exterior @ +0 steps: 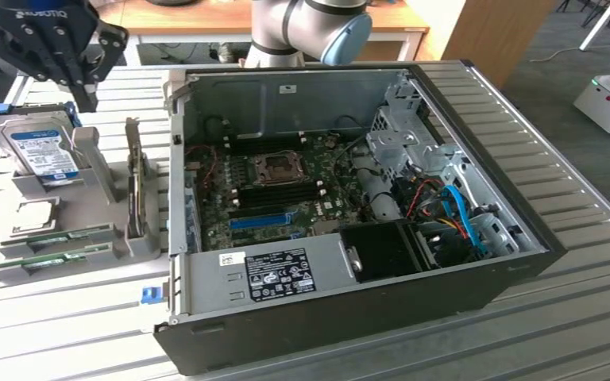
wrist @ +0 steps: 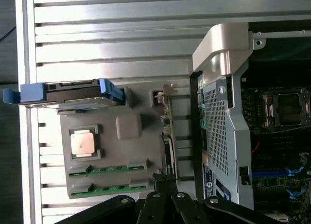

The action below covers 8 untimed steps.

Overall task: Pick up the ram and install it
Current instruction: 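Reach for the ram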

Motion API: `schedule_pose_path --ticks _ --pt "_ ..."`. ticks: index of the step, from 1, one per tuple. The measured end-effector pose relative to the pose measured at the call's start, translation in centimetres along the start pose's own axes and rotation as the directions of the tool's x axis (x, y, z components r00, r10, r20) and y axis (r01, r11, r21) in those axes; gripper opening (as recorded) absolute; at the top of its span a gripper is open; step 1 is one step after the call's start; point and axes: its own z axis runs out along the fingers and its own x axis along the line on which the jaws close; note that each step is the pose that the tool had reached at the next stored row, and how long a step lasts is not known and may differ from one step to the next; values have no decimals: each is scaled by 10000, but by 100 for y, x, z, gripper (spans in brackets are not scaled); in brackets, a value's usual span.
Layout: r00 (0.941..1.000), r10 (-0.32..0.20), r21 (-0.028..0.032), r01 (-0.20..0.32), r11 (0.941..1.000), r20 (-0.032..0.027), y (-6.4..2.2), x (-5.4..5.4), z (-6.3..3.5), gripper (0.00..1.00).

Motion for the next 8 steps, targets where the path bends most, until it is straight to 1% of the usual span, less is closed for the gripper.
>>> schedule_pose_path --ticks 8 --pt "10000 1 6 -1 10000 -53 -14 172 7 11"
